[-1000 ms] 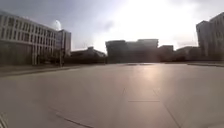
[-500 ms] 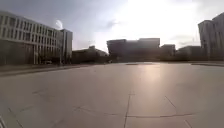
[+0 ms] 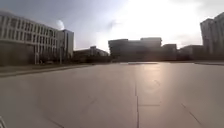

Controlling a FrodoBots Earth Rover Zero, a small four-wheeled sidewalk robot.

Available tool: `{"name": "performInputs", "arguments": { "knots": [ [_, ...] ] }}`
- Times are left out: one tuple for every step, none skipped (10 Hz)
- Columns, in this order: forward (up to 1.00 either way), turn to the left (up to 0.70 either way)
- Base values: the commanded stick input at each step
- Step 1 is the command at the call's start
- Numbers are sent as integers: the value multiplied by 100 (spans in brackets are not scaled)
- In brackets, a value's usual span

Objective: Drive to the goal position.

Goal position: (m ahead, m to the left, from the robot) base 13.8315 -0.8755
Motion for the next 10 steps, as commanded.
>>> {"name": "performInputs", "arguments": {
  "knots": [
    [100, 3],
    [100, 3],
    [100, 3],
    [100, 3],
    [100, 3],
    [100, 3],
    [100, 3],
    [100, 3],
    [100, 3],
    [100, 3]
  ]
}}
